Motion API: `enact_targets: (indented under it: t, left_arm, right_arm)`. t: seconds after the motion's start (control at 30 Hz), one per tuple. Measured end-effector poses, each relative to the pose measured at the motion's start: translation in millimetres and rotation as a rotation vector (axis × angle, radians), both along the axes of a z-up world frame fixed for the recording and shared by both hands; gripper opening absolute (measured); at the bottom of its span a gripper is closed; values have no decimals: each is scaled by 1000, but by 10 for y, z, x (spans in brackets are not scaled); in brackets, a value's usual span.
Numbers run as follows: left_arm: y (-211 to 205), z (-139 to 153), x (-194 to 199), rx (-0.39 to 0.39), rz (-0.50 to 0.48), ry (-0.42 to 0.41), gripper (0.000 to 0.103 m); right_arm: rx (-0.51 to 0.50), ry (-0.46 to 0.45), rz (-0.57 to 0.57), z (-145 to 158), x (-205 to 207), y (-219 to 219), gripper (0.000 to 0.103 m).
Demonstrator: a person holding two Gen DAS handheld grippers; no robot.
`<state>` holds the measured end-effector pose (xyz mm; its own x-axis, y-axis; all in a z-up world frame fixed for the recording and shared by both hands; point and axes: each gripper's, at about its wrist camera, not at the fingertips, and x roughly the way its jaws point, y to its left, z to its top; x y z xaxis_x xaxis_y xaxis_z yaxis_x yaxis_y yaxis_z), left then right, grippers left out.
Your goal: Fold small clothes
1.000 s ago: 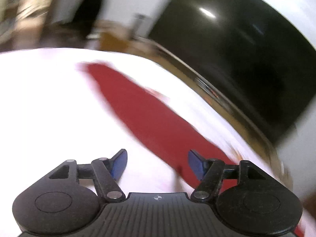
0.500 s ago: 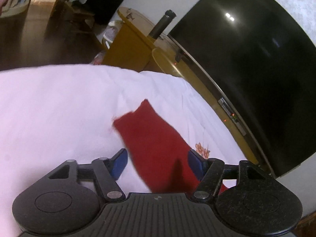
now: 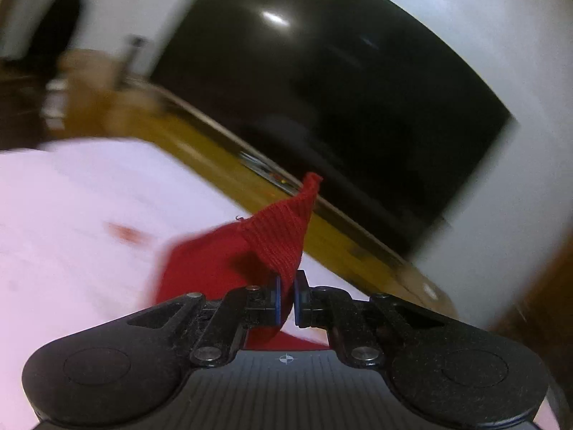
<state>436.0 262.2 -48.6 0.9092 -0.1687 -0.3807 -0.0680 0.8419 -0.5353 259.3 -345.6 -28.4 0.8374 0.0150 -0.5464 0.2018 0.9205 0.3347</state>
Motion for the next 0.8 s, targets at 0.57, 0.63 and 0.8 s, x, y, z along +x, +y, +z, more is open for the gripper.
enact_targets:
  t: [0.57,0.63,0.8]
  left_arm:
    - [-2780,-223,-120,311,-320,70,82]
    - [-2380,-194,-225,312,-236,60,82]
    - [-1589,-422,-468,298,-64,225,66]
  right_arm:
    - [153,7,70,-85,244,-203,58]
    - [198,-3,120,-93,410,-50,57]
    - [326,9,308,-200,1033,637,47]
